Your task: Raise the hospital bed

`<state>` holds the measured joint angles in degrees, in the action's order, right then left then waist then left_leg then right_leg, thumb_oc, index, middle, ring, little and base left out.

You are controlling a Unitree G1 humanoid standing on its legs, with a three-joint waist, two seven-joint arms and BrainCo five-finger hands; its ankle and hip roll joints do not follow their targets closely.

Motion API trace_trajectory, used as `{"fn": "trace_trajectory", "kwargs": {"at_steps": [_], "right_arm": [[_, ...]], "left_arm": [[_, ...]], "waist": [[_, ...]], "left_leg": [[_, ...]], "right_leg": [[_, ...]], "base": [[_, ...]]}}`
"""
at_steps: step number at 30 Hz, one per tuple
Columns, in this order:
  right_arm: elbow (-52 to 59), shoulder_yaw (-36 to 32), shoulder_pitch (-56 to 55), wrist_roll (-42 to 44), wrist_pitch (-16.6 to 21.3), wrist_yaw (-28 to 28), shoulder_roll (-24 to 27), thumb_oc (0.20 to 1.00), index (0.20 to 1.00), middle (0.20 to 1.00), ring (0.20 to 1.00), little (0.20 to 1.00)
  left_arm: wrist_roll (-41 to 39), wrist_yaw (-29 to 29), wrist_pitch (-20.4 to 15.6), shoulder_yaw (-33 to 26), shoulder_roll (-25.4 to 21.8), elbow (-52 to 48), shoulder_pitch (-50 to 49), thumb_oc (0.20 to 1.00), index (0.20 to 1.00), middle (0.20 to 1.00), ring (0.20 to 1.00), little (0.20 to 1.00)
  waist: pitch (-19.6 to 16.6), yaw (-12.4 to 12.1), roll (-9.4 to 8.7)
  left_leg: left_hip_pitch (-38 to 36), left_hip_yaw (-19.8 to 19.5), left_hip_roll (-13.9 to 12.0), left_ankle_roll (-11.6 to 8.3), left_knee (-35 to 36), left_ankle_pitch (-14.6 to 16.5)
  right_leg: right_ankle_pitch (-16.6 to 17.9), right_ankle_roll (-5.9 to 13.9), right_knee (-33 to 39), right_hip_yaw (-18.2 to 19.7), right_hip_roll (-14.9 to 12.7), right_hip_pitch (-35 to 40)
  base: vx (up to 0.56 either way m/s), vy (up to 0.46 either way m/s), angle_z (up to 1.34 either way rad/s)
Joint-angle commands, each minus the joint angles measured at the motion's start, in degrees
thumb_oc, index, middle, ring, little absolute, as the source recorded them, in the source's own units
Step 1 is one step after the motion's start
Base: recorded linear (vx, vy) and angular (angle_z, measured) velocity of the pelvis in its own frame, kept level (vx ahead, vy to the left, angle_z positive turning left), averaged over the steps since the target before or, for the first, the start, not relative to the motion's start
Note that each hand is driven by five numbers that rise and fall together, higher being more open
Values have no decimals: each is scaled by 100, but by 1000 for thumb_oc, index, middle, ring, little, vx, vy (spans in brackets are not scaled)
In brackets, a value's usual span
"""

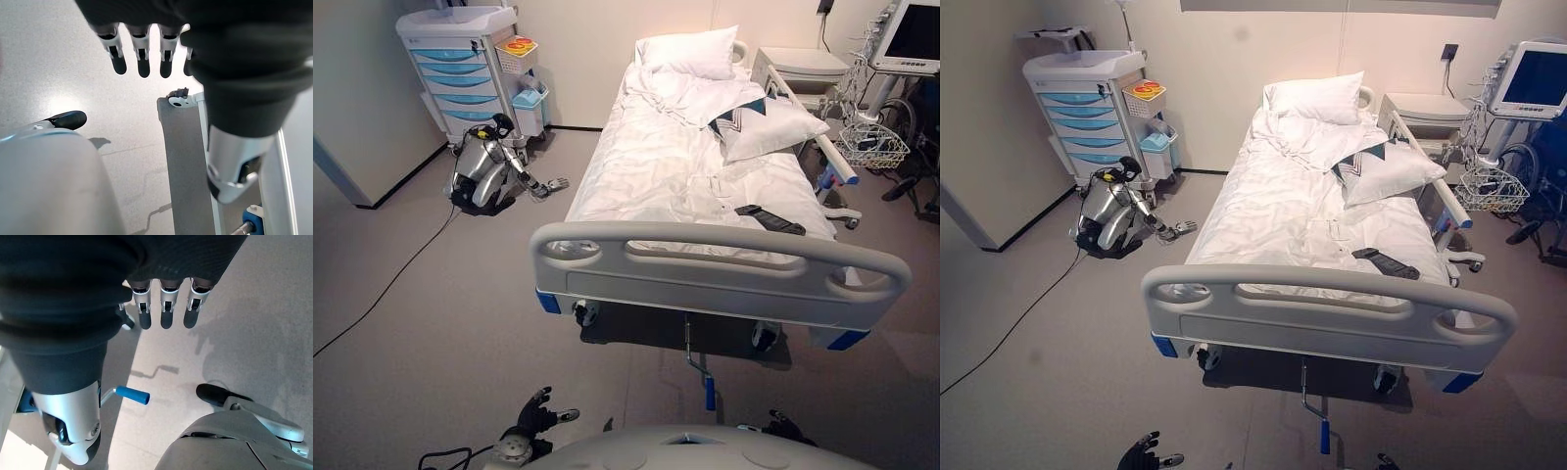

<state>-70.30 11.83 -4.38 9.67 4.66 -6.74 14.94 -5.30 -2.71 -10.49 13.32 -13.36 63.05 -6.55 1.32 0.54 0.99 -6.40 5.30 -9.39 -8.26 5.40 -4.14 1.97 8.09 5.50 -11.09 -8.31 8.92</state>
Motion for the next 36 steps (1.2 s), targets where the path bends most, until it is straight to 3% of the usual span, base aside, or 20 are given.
{"fn": "trace_trajectory", "kwargs": {"at_steps": [1,14,19,25,36], "right_arm": [[-285,-115,617,105,31,29,-58,1000,1000,1000,1000,1000],[-56,-174,797,351,84,-30,21,1000,1000,1000,1000,1000],[313,-93,1183,583,176,-149,125,1000,1000,1000,1000,1000],[630,159,1906,633,231,-213,375,1000,1000,1000,1000,1000],[691,284,2868,912,301,-495,482,1000,1000,1000,1000,1000]], "left_arm": [[-74,26,-123,-149,-9,181,512,1000,1000,1000,1000,1000],[-666,-97,-223,-282,-44,-293,620,1000,1000,1000,1000,1000],[-1211,-123,-429,-21,-233,-1808,779,1000,1000,1000,1000,1000],[-994,1,-559,577,-845,-3168,1252,1000,1000,1000,1000,1000],[-1021,-67,-652,1135,-1426,-5184,2347,1000,1000,1000,1000,1000]], "waist": [[345,-117,-220],[604,-75,-165],[1027,-34,-46],[1652,-10,95],[2350,-39,99]], "left_leg": [[-305,-106,82,76,-40,261],[-40,-162,50,69,-76,163],[533,-212,58,67,-349,79],[1334,-231,30,40,-771,26],[2146,-229,-70,5,-1119,-43]], "right_leg": [[38,347,-89,-283,-285,124],[-19,291,-270,-206,-247,-192],[-24,246,-595,-83,-265,-817],[-52,203,-1126,117,-266,-1790],[-65,185,-1702,269,-215,-2788]], "base": [[0,0,0],[-8,-4,0],[-130,-11,0],[-156,-6,-6],[-77,-20,-7]]}}
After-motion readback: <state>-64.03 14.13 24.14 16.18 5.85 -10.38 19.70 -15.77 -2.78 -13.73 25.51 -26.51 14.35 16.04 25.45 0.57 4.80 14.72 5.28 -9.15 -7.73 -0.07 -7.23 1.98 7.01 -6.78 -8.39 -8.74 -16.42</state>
